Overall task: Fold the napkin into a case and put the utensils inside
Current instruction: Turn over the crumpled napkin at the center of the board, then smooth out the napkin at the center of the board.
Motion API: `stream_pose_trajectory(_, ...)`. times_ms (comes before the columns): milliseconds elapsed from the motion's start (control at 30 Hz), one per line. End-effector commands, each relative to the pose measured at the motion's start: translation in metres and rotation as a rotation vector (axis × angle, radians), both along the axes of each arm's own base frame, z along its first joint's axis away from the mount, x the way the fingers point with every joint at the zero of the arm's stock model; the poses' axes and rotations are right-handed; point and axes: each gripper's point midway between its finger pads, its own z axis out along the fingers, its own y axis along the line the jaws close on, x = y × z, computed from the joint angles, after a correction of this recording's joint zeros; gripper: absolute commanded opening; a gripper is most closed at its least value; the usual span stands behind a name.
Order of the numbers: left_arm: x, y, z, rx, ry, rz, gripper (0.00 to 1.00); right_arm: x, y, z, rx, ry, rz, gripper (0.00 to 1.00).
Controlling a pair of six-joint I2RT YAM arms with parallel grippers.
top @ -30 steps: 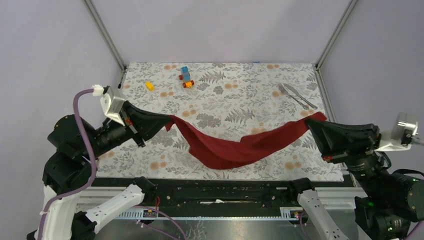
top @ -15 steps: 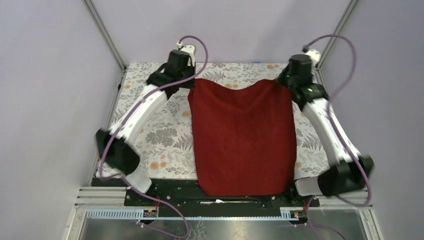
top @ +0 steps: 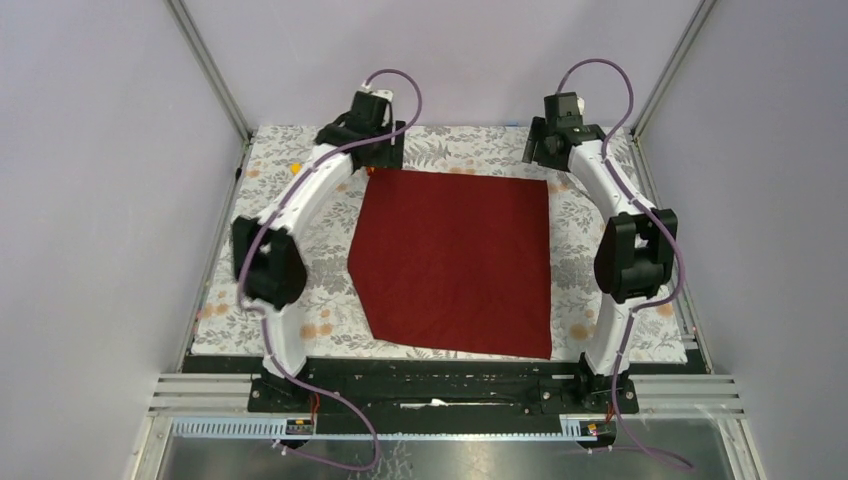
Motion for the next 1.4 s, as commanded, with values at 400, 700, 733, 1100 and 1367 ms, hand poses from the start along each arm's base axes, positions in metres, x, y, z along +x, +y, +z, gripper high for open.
stream_pose_trajectory(400, -0.243, 0.050, -0.056, -0.504, 0.072, 0.234, 0.99, -0.180, 0.145, -0.052, 0.507, 0.210, 0.381, 0.88)
stream_pose_trajectory(700, -0.277, 0.039, -0.108, -0.694, 0.140, 0.284, 0.98, -0.191, 0.119, -0.085, 0.424, 0.231, 0.279, 0.88)
stream_pose_trajectory(733, -0.278, 0.038, -0.112, -0.698, 0.148, 0.278, 0.98, -0.192, 0.119, -0.088, 0.425, 0.238, 0.282, 0.88)
stream_pose_trajectory(1100, -0.270, 0.012, -0.122, -0.734, 0.204, 0.173, 0.77, -0.193, 0.121, -0.103, 0.425, 0.259, 0.292, 0.86)
stream_pose_trajectory(1367, -0.264, -0.068, 0.006, -0.802, -0.046, -0.143, 0.72, -0.192, 0.118, -0.103, 0.409, 0.255, 0.292, 0.86)
